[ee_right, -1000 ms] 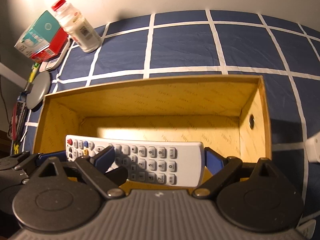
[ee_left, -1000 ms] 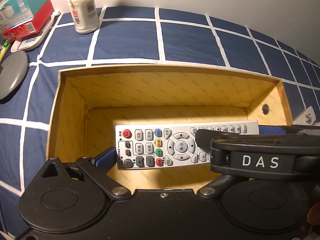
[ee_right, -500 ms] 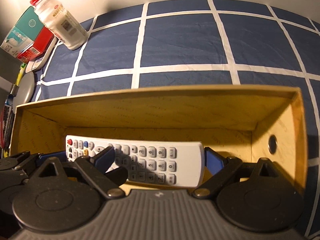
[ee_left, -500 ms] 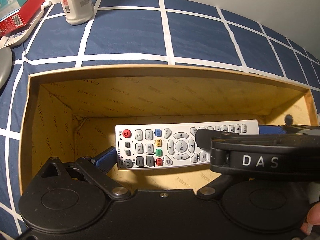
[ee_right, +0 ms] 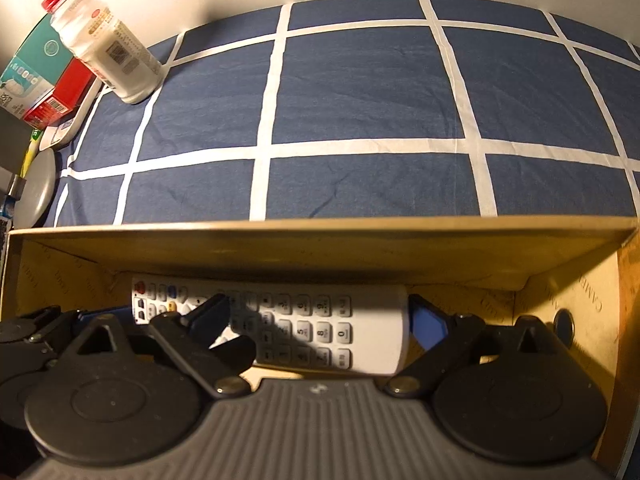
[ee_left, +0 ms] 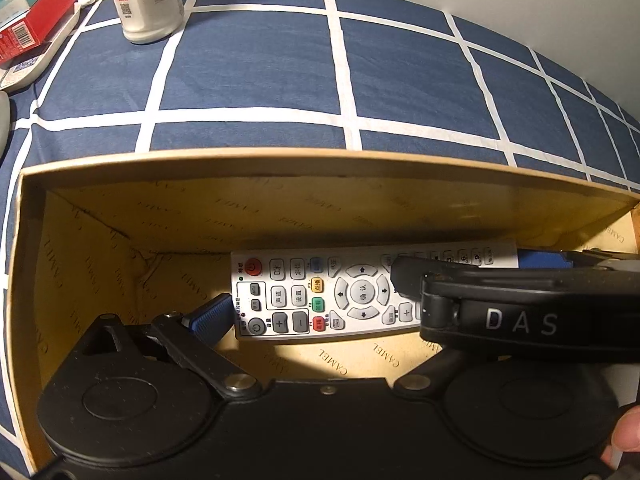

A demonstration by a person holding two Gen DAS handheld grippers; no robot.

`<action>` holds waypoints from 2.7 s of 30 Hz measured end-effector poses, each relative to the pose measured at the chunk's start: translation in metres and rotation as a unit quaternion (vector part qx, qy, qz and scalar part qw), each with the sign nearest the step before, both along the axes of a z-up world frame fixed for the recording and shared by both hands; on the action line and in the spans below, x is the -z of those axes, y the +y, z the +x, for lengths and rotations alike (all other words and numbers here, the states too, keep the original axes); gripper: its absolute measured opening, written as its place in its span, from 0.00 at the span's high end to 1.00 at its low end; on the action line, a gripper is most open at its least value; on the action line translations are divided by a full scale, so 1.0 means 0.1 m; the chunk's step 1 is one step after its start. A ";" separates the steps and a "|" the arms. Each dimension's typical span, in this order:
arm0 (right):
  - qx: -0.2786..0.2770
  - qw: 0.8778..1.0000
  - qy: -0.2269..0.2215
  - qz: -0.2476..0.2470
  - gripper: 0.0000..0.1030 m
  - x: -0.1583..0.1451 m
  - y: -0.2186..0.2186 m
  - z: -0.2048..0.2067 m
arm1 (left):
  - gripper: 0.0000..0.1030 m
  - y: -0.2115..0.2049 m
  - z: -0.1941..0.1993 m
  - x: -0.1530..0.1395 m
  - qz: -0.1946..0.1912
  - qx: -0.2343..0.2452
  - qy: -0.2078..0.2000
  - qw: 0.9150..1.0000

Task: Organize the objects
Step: 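Carry the white remote over the cardboard box and lower it inside, then open both grippers to release the remote and lift away, then move both grippers to the DARLIE toothpaste box and grasp it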

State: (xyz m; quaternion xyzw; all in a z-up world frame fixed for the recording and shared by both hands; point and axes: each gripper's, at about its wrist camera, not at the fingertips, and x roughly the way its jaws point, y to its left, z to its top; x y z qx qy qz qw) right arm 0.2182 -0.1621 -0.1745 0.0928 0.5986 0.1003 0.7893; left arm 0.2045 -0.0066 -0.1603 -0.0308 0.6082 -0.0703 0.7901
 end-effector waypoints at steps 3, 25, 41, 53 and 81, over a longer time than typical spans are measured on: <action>0.002 1.000 0.000 0.000 0.08 0.01 -0.02 0.02 | 0.04 -0.01 0.02 0.02 -0.002 -0.002 0.002 1.000; 0.009 1.000 -0.019 0.003 0.08 -0.30 -0.10 -0.13 | 0.03 -0.03 -0.14 -0.30 -0.005 -0.015 -0.009 1.000; 0.025 0.997 -0.068 -0.006 0.04 -0.95 -0.29 -0.72 | 0.03 -0.15 -0.70 -0.87 0.006 -0.008 -0.044 0.999; 0.056 0.993 -0.100 -0.004 0.00 -1.32 -0.59 -1.30 | 0.00 -0.38 -1.17 -1.18 0.010 0.017 -0.064 0.998; 0.184 0.979 -0.083 -0.017 0.00 -1.29 -2.24 -2.48 | 0.00 -1.96 -2.00 -1.15 0.010 0.132 -0.044 0.990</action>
